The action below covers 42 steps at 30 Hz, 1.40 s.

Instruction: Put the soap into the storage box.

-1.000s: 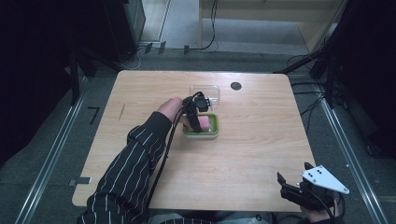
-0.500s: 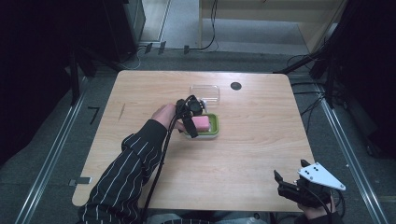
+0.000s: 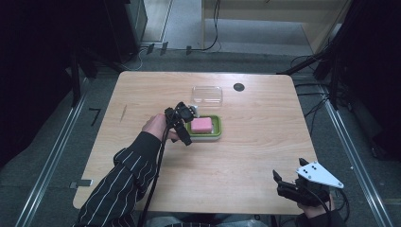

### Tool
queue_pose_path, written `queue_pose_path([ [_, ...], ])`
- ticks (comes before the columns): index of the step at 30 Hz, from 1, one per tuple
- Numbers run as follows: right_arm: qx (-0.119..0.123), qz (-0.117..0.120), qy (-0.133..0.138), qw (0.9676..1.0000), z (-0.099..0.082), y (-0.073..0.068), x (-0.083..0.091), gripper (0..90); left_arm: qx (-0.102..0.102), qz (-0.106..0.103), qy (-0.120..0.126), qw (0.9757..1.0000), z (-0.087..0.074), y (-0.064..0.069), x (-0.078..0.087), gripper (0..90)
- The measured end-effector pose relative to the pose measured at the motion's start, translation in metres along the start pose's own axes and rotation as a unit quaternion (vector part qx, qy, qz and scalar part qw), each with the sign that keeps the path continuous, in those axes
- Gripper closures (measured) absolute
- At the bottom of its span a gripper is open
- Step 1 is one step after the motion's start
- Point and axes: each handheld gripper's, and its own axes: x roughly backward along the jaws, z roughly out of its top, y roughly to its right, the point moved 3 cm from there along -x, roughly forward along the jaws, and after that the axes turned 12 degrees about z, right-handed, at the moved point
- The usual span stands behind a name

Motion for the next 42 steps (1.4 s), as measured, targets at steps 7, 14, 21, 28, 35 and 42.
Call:
queue_pose_path([
  [7, 0.005, 0.003, 0.0, 1.0, 0.002, -0.001, -0.002, 13.5, 0.031, 0.005, -0.013, 0.9994, -0.025, 0.004, 0.002, 0.0],
  [14, 0.006, 0.004, 0.0, 1.0, 0.002, -0.001, -0.002, 13.5, 0.064, 0.011, -0.011, 0.9978, -0.049, 0.011, 0.008, 0.0],
  [21, 0.005, 0.003, 0.002, 1.0, 0.002, -0.001, -0.002, 13.5, 0.091, 0.012, -0.016, 0.9957, -0.075, 0.019, 0.009, 0.0],
  [28, 0.006, 0.004, 0.002, 1.0, 0.002, -0.001, -0.002, 13.5, 0.122, 0.021, -0.01, 0.9923, -0.102, 0.029, 0.016, 0.0],
  [35, 0.005, 0.003, 0.002, 1.0, 0.002, -0.002, -0.001, 13.5, 0.135, 0.021, -0.014, 0.9905, -0.126, 0.045, 0.015, 0.0],
  [42, 0.005, 0.003, 0.003, 1.0, 0.002, -0.002, -0.001, 13.5, 0.138, 0.015, -0.017, 0.9902, -0.143, 0.061, 0.011, 0.0],
])
